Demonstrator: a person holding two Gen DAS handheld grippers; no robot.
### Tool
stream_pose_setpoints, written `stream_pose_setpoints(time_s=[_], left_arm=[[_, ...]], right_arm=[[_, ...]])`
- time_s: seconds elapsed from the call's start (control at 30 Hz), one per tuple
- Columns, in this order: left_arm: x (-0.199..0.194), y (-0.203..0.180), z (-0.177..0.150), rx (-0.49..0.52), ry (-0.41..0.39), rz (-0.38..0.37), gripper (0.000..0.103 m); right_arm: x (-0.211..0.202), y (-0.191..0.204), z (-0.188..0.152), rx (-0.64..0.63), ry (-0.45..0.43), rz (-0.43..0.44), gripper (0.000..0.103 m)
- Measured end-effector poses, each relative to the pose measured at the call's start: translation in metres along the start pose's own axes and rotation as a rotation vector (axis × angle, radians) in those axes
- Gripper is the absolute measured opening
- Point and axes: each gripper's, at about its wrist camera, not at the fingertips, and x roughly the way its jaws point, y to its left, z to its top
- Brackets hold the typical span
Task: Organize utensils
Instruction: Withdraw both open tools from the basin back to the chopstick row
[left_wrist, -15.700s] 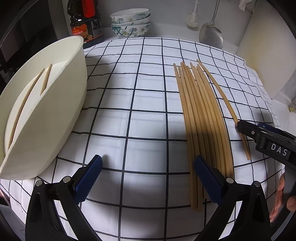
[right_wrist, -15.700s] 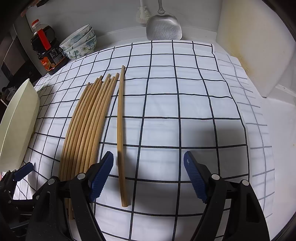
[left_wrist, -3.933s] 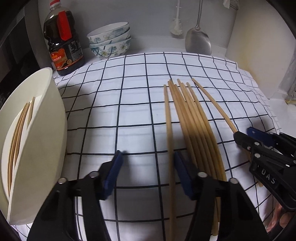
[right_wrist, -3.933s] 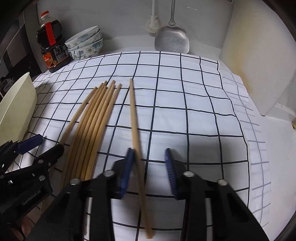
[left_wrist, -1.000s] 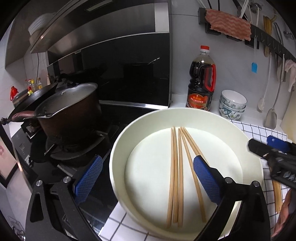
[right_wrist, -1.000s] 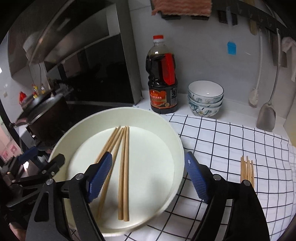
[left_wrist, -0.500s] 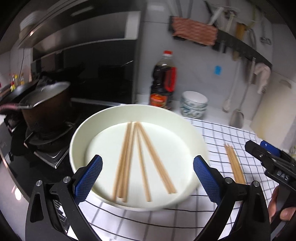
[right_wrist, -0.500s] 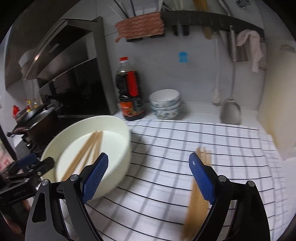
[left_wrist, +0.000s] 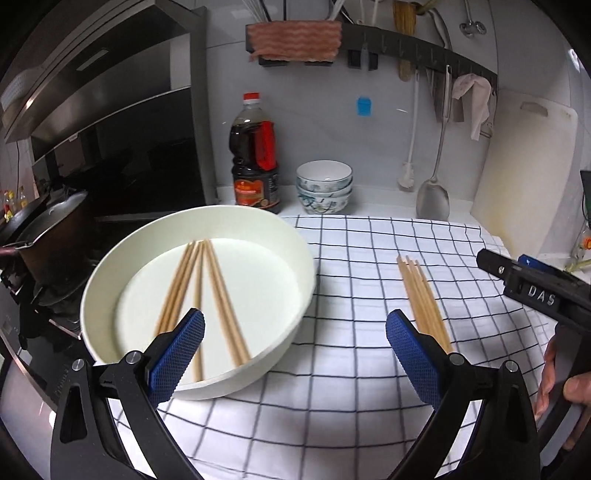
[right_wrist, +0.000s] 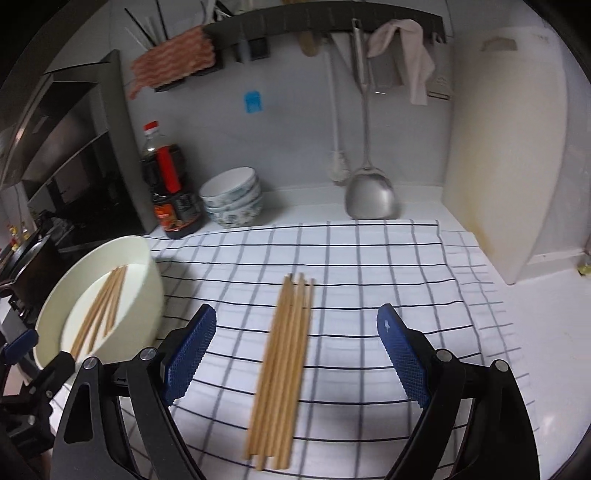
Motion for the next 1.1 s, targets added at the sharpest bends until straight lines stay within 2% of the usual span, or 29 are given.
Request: stream_pose_setpoints(time_s=[0.23, 0.3, 0.4, 0.6, 0.93, 1.1], left_arm=[[0.025, -0.027, -0.003, -0.043, 0.054, -0.001, 0.097], [0.027, -0.03, -0.012, -0.065, 0.057, -0.004, 0.097], [0.03, -0.036, -0.026, -0.047, 0.092, -0.041, 0.097], [0.03, -0.036, -0.038, -0.043, 0.116, -0.045, 0.097], [0.031, -0.027, -0.041, -0.056, 0.116, -0.019, 0.097], [0.034, -0.025, -0.043, -0.059, 0.128, -0.016, 0.097]], right_arm=[[0.019, -0.021, -0.003, -0.034, 0.09, -0.109, 0.085], [0.027, -0.023, -0.006, -0.025, 0.13, -0.1, 0.085], [0.041, -0.021, -0.013, -0.035, 0.187, -0.09, 0.085], [0.063, -0.009, -0.027, -0.119, 0.263, -0.13, 0.085], [0.079, -0.018, -0.035, -0.093, 0.33, -0.128, 0.085], [0.087, -0.015, -0.041, -0.133, 0.352, -0.165, 0.085]])
